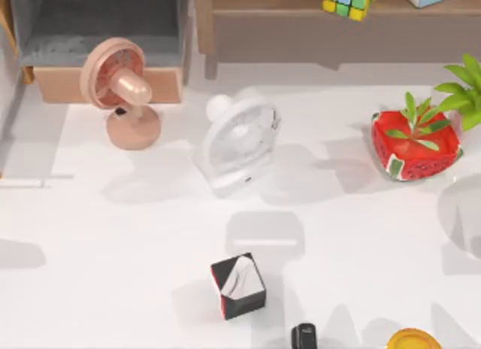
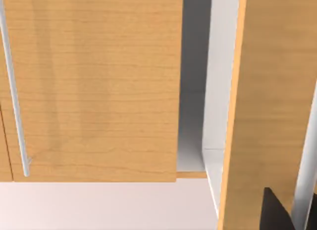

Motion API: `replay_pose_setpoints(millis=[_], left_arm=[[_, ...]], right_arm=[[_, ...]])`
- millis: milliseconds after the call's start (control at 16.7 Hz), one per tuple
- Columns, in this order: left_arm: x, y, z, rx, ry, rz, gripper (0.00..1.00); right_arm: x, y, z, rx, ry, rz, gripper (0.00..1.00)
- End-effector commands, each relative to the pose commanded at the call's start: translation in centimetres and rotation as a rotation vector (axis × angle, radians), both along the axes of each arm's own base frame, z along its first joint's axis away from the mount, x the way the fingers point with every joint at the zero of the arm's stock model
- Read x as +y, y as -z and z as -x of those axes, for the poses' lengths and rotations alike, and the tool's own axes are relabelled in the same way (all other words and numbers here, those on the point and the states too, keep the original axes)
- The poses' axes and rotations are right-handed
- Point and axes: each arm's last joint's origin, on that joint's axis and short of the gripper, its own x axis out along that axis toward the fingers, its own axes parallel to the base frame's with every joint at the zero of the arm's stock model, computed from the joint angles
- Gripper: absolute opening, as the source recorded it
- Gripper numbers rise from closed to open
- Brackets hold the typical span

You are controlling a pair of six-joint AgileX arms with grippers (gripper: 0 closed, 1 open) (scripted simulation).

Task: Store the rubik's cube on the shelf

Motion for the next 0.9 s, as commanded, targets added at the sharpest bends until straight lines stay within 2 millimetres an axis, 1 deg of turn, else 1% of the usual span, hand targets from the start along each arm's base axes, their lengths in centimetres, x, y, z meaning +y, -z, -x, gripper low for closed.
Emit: replay_pose_setpoints(millis=[300, 360, 480, 600, 900], left_arm=[[0.0, 0.0, 0.0, 0.0, 0.0, 0.0, 0.0], [0.0, 0.4, 0.1, 0.016, -0.002, 0.016, 0.0], [0.0, 0.4, -0.4, 0.015, 0.004, 0.015, 0.0], [0.1, 0.4, -1.6, 0.016, 0.001, 0.018, 0.0], [0.0, 0.4, -5.6, 0.015, -0.002, 0.016, 0.0]], right_arm=[[0.0, 0.0, 0.0, 0.0, 0.0, 0.0, 1.0], [0.0, 0.0, 0.0, 0.0, 0.0, 0.0, 1.0], [0.0, 0.0, 0.0, 0.0, 0.0, 0.0, 1.0], [0.0, 0.0, 0.0, 0.0, 0.0, 0.0, 1.0], [0.0, 0.0, 0.0, 0.0, 0.0, 0.0, 1.0]])
